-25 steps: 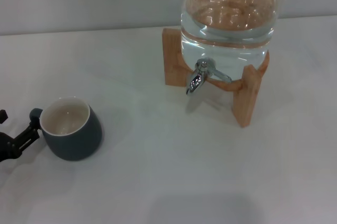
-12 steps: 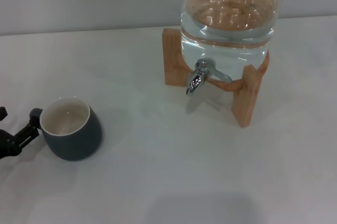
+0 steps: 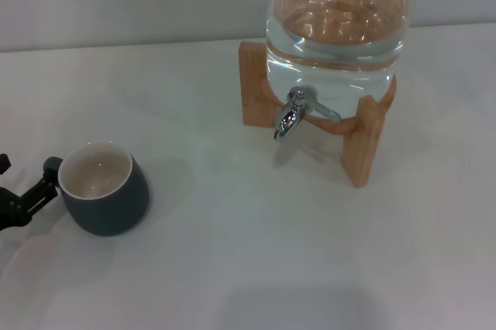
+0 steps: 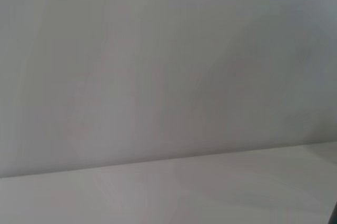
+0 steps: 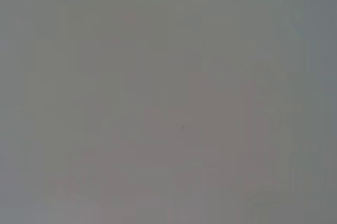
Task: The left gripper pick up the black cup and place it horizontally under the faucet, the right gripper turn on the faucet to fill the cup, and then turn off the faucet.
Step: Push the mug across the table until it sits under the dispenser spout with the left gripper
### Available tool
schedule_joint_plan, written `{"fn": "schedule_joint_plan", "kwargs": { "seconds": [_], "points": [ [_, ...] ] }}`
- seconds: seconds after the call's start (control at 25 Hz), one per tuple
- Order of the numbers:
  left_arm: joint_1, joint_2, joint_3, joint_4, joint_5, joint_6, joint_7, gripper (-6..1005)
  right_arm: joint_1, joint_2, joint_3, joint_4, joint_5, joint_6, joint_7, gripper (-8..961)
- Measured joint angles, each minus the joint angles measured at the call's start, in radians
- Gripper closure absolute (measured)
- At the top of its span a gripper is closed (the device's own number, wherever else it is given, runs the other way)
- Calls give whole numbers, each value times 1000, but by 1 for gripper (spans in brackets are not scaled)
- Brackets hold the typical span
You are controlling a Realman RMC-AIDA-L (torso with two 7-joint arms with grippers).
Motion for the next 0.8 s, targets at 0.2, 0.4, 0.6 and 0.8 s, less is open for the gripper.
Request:
{"fn": "schedule_joint_plan", "kwargs": {
  "seconds": [0.2,0.4,0.6,0.8],
  "points": [
    [-10,0,3,-5,0,21,0,120,2,-2,0,0,0,0,0,110],
    [-14,0,5,-6,-1,34,0,120,4,-3,0,0,-1,-2,0,110],
    [-17,-1,5,-7,-1,35,0,121,3,-4,0,0,-1,-3,0,110],
    [-22,-2,5,-7,-1,35,0,122,3,-4,0,0,-1,-4,0,110]
  ]
}}
